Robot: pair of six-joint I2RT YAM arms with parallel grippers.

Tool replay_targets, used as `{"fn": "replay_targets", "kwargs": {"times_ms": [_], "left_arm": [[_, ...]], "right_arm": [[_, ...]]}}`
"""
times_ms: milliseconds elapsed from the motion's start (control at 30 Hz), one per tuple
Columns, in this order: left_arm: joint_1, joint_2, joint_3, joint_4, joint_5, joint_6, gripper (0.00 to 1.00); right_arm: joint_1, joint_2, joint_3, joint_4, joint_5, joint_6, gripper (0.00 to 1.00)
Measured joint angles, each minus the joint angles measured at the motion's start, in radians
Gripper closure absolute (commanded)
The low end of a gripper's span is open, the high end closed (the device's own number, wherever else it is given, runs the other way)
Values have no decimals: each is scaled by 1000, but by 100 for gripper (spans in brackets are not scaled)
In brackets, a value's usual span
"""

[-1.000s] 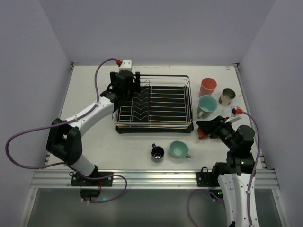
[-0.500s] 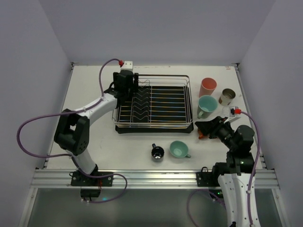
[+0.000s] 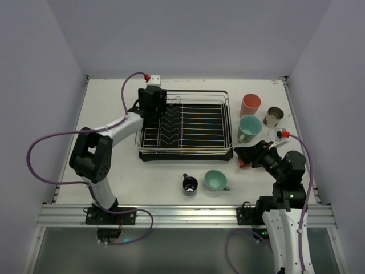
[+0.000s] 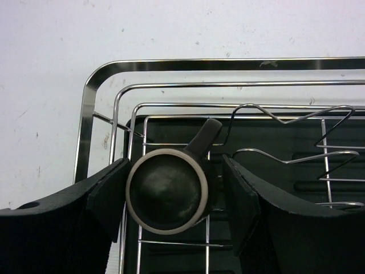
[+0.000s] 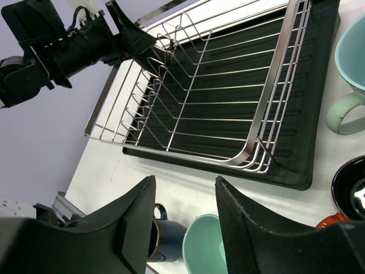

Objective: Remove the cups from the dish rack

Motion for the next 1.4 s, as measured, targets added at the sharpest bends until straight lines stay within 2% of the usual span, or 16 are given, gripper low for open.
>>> {"fn": "replay_targets", "kwargs": {"times_ms": [100,233,267,300,367,467,600,700,933,1067,1200,1400], "left_arm": [[4,8,0,9,-2,-2,42],[4,11,0,21,-4,-2,43],[5,12,0,23,-4,-2,47],[5,13,0,26,-4,-2,63],[6,13,-3,31,-4,-2,78],[7,6,-12,42,-5,-3,89],[8,-56,-43,32,0,-10,93],[8,-151,-64,26,13,-27,95],[8,-483,-134,63,97,-118,98],[8,-631,-224,101,204,-210,99],[9,-730,-351,148,385,-349,99],[9,-827,-518,253,607,-553,99]], "right_arm": [[3,6,0,0,-5,0,51],[6,11,0,-1,-7,0,51],[6,11,0,-1,-7,0,51],[6,11,0,-1,-7,0,51],[6,11,0,-1,-7,0,51],[7,11,0,0,-9,6,51],[19,29,1,24,-17,34,48],[58,66,1,85,-25,78,41],[332,263,11,319,5,188,26],[470,412,63,463,41,234,21],[592,537,143,583,76,246,17],[694,705,255,764,102,261,15]]}}
